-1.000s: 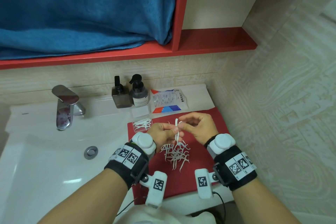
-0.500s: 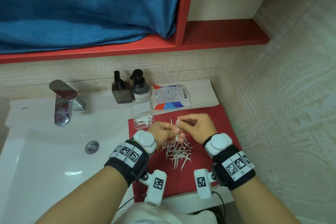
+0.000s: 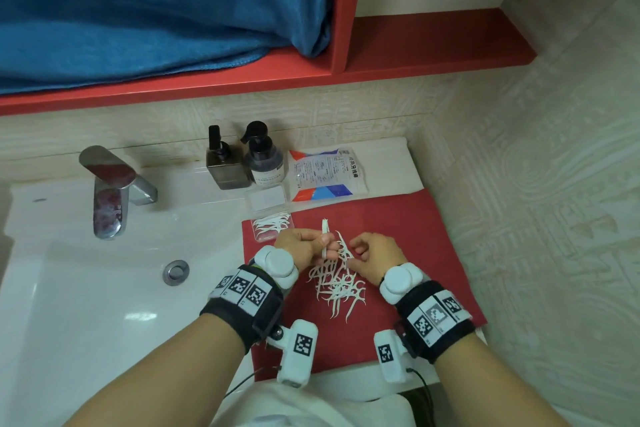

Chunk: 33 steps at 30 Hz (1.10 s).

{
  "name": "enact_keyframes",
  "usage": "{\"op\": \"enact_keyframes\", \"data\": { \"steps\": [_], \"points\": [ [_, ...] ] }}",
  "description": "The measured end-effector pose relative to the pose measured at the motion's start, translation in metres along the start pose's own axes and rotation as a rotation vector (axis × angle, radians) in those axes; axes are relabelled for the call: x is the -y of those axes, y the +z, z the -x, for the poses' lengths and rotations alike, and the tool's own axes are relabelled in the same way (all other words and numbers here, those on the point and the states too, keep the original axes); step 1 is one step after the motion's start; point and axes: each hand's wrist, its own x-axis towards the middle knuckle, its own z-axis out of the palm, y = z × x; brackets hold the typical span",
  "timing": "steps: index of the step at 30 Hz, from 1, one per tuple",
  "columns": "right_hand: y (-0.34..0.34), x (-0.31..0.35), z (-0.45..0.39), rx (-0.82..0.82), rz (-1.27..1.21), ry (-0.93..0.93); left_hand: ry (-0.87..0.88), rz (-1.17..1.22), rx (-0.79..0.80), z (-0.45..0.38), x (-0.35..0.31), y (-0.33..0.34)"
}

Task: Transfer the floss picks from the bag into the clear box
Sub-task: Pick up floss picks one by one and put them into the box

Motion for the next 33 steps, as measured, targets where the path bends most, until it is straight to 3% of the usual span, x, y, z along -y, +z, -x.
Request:
{"op": "enact_keyframes", "data": {
  "steps": [8,17,22,29,33],
  "points": [
    [0.03,0.016,-0.007,-0.076,0.033,0.015,0.001,-0.008,-0.042,-0.005,-0.001,-0.004],
    [0.021,0.0,-0.016,-0.1,-0.126,0.102,-0.047,-0.014,-0.056,-0.012,0.004,-0.005],
    [0.018,0.002,-0.018,-0.111,-0.167,0.043,-0.061,-0.004,-0.09,-0.017,0.01,-0.007],
    [0.016,0.03,-0.017,-0.173,-0.407,-0.056,-0.099,-0.015,-0.113,-0.02,0.016,-0.009],
    [0.023,0.041,-0.017,-0.229,-0.435,-0.106,-0.181,0.099,-0.103,-0.022,0.016,-0.011]
  ]
}}
